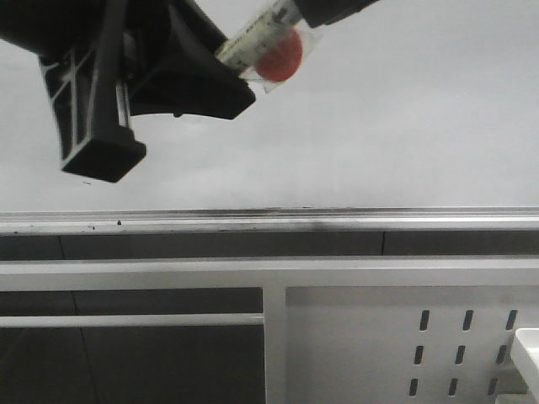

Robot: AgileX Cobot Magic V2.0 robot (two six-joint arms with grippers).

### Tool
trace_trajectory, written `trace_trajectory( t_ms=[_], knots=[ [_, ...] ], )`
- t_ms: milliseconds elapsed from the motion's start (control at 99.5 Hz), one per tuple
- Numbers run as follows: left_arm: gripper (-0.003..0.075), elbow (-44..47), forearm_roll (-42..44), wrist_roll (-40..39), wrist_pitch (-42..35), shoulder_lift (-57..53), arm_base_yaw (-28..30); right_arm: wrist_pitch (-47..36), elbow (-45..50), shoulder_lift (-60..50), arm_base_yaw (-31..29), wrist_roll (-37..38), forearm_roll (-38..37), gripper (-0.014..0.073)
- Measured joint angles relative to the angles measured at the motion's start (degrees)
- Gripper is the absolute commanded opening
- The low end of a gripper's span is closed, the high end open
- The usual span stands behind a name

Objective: Write number 1 on whiteboard

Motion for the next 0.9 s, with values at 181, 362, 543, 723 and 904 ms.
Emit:
trace_trajectory(
  t_ms=[181, 362, 543, 723, 904],
  knots=[
    [0.0474, -0.13, 0.0, 0.0, 1.46, 0.0, 0.0, -0.79, 0.0, 0.08, 0.0, 0.0, 0.13, -0.0071],
    [0.0473, -0.13, -3.72, -0.22, 6.55, -3.39, 0.0, -2.62, 1.21, -1.43, 0.0, 0.0, 0.48, -0.0071],
    [0.0434, -0.13, -10.54, -1.67, 9.05, -9.09, 0.97, -10.55, 8.05, -5.56, 0.0, 0.11, 2.7, -0.0071],
    [0.014, -0.13, -13.06, -7.95, 11.12, -14.62, 9.54, -18.67, 17.44, -13.77, 0.0, 0.11, 7.47, -0.0071],
    [-0.002, 0.76, -17.73, -9.05, 9.93, -17.06, 21.66, -21.67, 22.27, -23.79, 0.0, 0.11, 8.93, -0.0071]
  ],
)
